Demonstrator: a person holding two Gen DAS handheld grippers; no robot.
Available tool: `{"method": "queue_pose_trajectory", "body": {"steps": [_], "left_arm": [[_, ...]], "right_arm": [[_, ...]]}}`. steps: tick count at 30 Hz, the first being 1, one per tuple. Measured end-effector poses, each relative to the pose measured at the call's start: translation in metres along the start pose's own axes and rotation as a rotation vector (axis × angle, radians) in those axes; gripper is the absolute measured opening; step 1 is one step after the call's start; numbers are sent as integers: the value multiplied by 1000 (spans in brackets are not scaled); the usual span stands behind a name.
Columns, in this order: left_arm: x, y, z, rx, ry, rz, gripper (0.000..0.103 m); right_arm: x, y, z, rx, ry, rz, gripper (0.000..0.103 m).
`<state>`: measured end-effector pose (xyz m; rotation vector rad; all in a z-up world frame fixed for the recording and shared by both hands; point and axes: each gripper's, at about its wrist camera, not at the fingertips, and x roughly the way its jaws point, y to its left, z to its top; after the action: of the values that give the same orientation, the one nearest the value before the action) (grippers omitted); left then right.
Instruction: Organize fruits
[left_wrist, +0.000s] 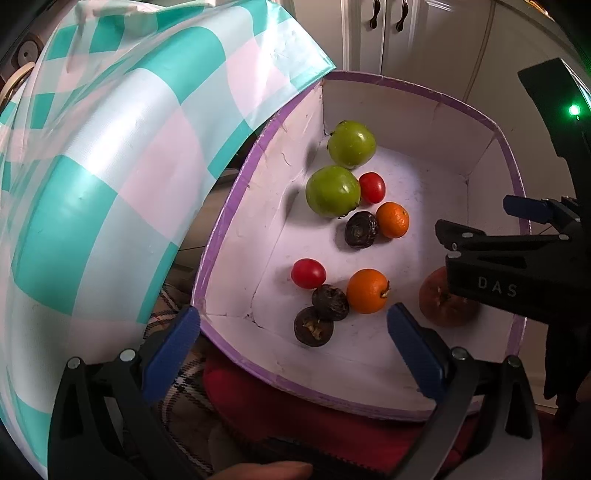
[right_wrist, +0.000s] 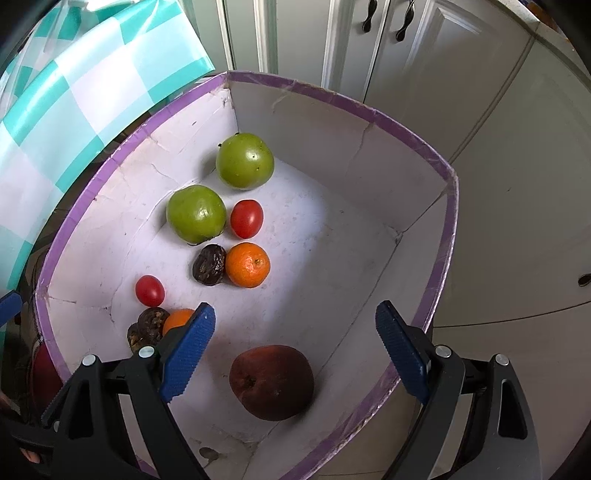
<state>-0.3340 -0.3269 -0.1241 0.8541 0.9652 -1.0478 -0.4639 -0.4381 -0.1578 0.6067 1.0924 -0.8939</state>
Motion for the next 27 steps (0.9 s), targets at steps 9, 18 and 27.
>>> {"method": "queue_pose_trajectory", "body": {"steps": [9, 18, 27], "left_arm": [[1, 0, 0, 0, 3, -5, 101], [1, -1, 0, 0, 5, -6, 101], [3, -3, -3, 1, 8, -9, 101]], "right_arm": [[3, 4, -1, -3, 11, 9, 86], [4, 6, -2, -4, 16, 16, 86], [5, 7, -4, -3, 21, 20, 86]]}}
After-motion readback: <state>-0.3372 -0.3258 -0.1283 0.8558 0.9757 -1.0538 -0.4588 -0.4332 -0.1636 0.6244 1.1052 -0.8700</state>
